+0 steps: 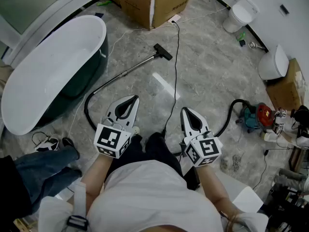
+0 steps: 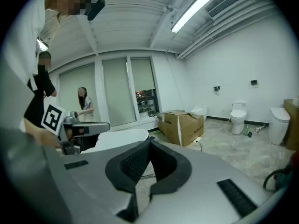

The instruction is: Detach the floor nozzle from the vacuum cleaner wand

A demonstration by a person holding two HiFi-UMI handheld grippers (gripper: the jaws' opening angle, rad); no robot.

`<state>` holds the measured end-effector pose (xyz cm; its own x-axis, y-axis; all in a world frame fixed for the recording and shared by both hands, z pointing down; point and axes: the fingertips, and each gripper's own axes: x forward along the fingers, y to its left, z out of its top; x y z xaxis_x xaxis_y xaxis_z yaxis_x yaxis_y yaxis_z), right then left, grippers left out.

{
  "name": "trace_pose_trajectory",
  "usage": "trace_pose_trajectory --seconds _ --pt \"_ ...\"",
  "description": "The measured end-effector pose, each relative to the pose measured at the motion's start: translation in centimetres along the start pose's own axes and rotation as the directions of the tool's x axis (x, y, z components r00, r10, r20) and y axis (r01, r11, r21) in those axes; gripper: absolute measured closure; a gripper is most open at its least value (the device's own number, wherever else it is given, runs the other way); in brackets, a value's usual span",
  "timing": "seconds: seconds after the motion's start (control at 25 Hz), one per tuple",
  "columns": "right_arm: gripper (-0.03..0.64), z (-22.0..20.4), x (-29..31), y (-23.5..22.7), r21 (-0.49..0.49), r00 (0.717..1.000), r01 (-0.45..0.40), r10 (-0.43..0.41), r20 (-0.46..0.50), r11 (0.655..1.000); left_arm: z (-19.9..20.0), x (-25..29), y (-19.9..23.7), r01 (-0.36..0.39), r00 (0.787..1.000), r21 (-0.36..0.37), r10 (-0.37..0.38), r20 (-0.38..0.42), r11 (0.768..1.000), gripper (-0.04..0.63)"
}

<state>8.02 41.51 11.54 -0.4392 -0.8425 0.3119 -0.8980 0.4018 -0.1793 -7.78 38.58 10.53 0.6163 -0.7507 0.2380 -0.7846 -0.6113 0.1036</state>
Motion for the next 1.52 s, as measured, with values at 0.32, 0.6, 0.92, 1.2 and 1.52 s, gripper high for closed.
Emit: trace_pose_trajectory --seconds 0.32,0.6,0.92,1.2,1.52 --pt "0.601 0.6 2.8 -0.2 0.098 0.99 0.108 -0.116 0.082 0.989 -0.3 0.4 -0.2 -0.004 1.0 0.018 0.004 -0.003 1.0 0.584" --pt "0.601 0.7 3.4 0.6 0.067 0.992 0.086 -0.092 0.083 0.994 0.5 1.1 0.4 0.005 1.0 0.024 -0.006 0.014 1.0 0.584" --pt "0.6 0.6 3.8 0.9 0.072 0.988 0.106 -0.113 0.101 0.992 0.1 0.9 1.6 0.009 1.0 0.02 -0.009 0.017 1.0 0.584" --pt "0.6 0.8 4.2 2.0 0.05 0.988 0.095 -0.1 0.114 0.994 0.1 0.4 2.6 0.035 0.999 0.023 -0.035 0.02 0.999 0.584" --pt "0.6 0.2 4.7 3.6 0.063 0.986 0.105 -0.112 0.126 0.992 -0.5 -0.4 3.9 0.066 0.998 0.033 -0.066 0.012 0.997 0.584"
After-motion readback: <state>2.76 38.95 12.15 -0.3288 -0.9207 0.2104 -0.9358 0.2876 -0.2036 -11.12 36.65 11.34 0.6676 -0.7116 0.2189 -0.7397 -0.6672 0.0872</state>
